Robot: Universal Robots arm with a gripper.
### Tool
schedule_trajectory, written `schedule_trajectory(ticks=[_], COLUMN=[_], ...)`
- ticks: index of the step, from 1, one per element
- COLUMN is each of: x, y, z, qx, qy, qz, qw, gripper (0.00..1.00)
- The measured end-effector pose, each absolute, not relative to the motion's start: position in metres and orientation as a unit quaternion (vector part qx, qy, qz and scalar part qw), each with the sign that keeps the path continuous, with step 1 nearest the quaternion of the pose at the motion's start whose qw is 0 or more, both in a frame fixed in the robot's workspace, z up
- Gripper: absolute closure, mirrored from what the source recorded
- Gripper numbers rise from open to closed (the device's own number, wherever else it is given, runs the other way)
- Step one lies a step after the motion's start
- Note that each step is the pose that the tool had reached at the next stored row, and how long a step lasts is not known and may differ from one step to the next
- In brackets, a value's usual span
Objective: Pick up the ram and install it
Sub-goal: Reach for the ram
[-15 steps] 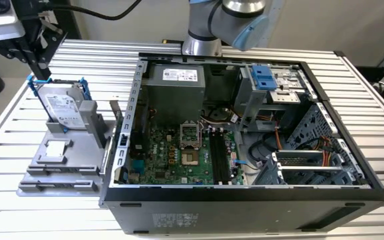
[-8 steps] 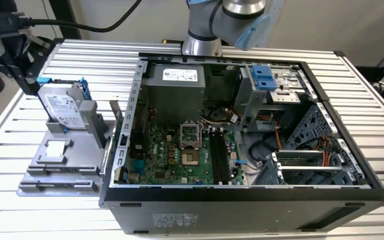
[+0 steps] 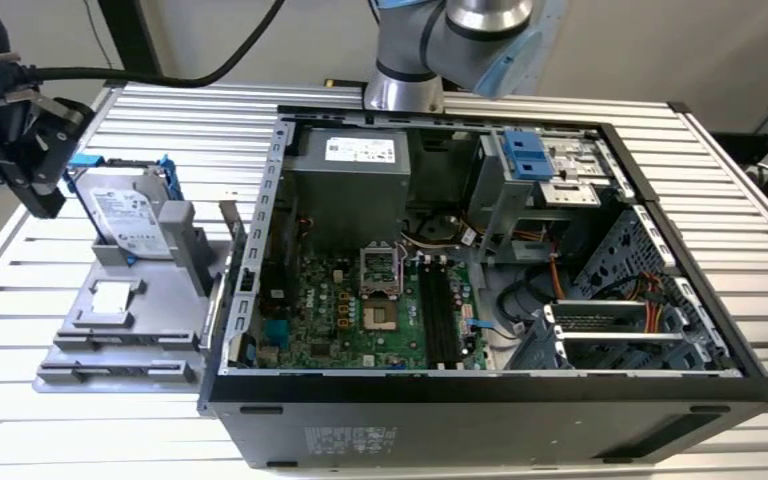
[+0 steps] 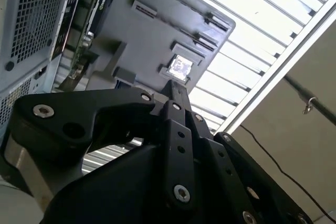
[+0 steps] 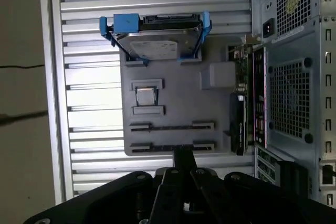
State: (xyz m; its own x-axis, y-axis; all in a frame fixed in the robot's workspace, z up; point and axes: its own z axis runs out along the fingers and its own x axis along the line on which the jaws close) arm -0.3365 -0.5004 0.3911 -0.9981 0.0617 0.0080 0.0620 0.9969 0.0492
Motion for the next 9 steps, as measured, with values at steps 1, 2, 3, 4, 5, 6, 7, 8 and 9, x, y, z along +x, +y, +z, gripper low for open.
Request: schedule_trajectory(ticks=[1,2,3,4,5,6,7,8,9], x=[-0.3366,-0.3367,-0.3368,-0.3368,-0.3369,-0.3370,-0.3371,-0.3372,-0.3373], y=[-0.5016,-0.5025,-0.5034,-0.5044,-0.5053,-0.5061,-0.5070,-0.5081,-0.5095], z=[0.3911,0.3911,0.3911,0.3911,0.3911,0.3911,0.3911,0.3911,0.3911], qx=[-0.029,-0.027,-0.024,-0.022,-0.019,-0.017,-0.014,-0.012,-0.010], qy=[-0.999,-0.999,-0.999,-0.999,-1.000,-1.000,-1.000,-1.000,-1.000], qz=[-0.025,-0.025,-0.025,-0.025,-0.025,-0.025,-0.025,-0.025,-0.025], qw=[0.003,0.002,0.002,0.001,0.000,0.000,-0.001,-0.001,-0.001], gripper=[1.00,1.00,1.00,1.00,1.00,1.00,1.00,1.00,1.00])
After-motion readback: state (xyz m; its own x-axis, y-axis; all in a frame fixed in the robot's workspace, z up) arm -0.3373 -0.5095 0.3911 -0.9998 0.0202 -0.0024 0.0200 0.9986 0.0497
